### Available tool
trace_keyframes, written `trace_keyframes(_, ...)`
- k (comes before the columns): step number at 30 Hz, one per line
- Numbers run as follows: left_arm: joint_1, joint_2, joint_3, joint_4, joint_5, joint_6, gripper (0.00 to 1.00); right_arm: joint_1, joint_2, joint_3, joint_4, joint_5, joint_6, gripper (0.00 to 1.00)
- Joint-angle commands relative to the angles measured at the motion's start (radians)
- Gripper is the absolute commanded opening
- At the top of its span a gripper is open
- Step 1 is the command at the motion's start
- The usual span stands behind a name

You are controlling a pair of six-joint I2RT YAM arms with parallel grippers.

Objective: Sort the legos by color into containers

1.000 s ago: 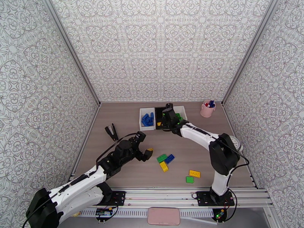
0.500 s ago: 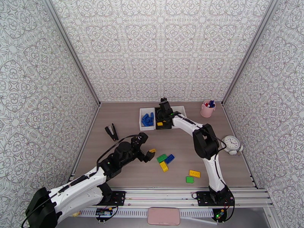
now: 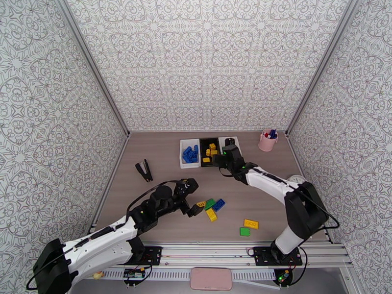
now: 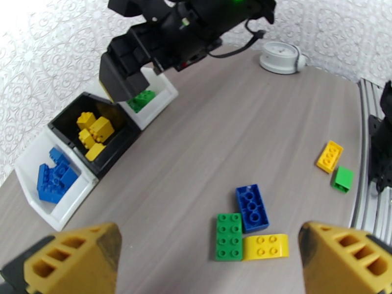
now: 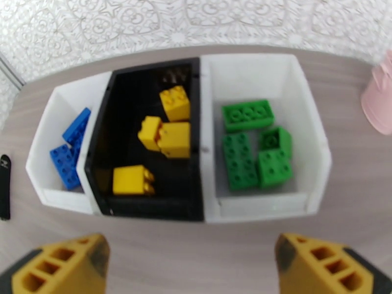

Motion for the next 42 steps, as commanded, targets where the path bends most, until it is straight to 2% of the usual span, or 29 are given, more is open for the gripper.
trace_keyframes(1,-0.016,0.007,-0.005,-0.001,0.087,0.053,1.00,0.016,-0.099,-0.120,-0.037,0.052,0.089,0.93)
trace_keyframes(6,-0.025,-0.024,-0.039,0.000,0.189,0.083,1.00,0.057,-0.286,-0.264,-0.235,0.141,0.190,0.95)
trace_keyframes(11,-0.027,-0.054,-0.081,0.002,0.247,0.147,1.00,0.120,-0.482,-0.407,-0.429,0.135,0.359,0.94)
trace_keyframes(14,-0.025,-0.025,-0.129,0.090,0.277,0.180,1.00,0.148,-0.565,-0.466,-0.493,0.106,0.426,0.93)
trace_keyframes(17,-0.016,0.006,-0.127,0.087,0.381,0.261,1.00,0.175,-0.602,-0.495,-0.558,0.098,0.495,0.93)
trace_keyframes(22,0.006,0.025,-0.117,0.071,0.424,0.263,1.00,0.209,-0.582,-0.520,-0.570,0.057,0.521,0.93)
trace_keyframes(29,0.033,0.024,-0.125,0.068,0.439,0.283,1.00,0.265,-0.501,-0.470,-0.653,0.013,0.566,0.93)
trace_keyframes(40,0.065,0.048,-0.116,0.073,0.471,0.272,1.00,0.311,-0.479,-0.462,-0.721,-0.093,0.600,0.62)
trace_keyframes(42,0.070,0.048,-0.115,0.071,0.474,0.271,1.00,0.311,-0.470,-0.467,-0.700,-0.102,0.601,0.60)
